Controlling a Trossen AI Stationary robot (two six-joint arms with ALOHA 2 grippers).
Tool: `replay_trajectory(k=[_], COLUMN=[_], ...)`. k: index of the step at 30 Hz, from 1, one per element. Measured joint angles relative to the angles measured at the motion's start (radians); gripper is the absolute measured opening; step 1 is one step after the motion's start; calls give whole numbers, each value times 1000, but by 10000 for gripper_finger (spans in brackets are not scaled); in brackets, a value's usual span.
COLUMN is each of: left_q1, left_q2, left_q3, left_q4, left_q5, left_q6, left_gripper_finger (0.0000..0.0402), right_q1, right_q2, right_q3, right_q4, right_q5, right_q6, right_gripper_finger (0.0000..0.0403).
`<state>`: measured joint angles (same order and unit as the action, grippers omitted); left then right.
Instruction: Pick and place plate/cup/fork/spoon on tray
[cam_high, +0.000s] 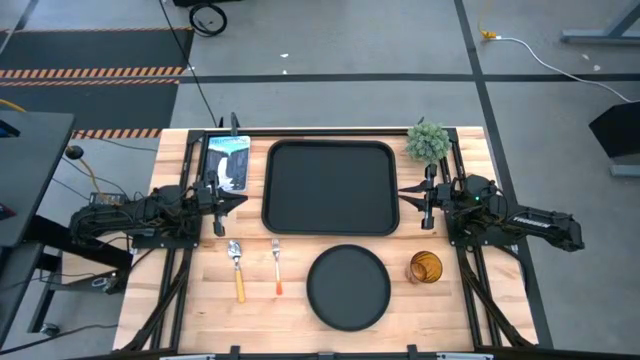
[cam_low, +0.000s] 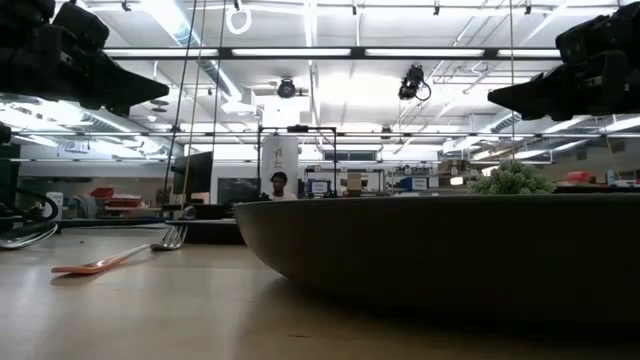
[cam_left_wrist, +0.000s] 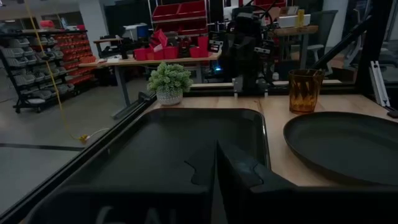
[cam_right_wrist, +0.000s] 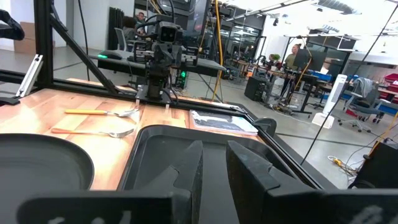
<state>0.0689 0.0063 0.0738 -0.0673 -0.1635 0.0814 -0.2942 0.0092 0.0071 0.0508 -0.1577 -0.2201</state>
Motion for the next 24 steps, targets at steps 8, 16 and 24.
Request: replay_trajectory(k=[8, 16, 24], left_q1=[0, 0, 0], left_q2=[0, 0, 0], left_q3=[0, 0, 0], left_q4=[0, 0, 0], left_q5=[0, 0, 0], left_q6=[0, 0, 0], left_gripper_finger=[25, 25, 25], right_q1=[0, 0, 0], right_q2=[0, 0, 0], right_q3=[0, 0, 0], right_q4=[26, 158, 247], right_q5=[0, -23, -27], right_q6=[24, 475, 714], right_gripper_finger=[77, 77, 77])
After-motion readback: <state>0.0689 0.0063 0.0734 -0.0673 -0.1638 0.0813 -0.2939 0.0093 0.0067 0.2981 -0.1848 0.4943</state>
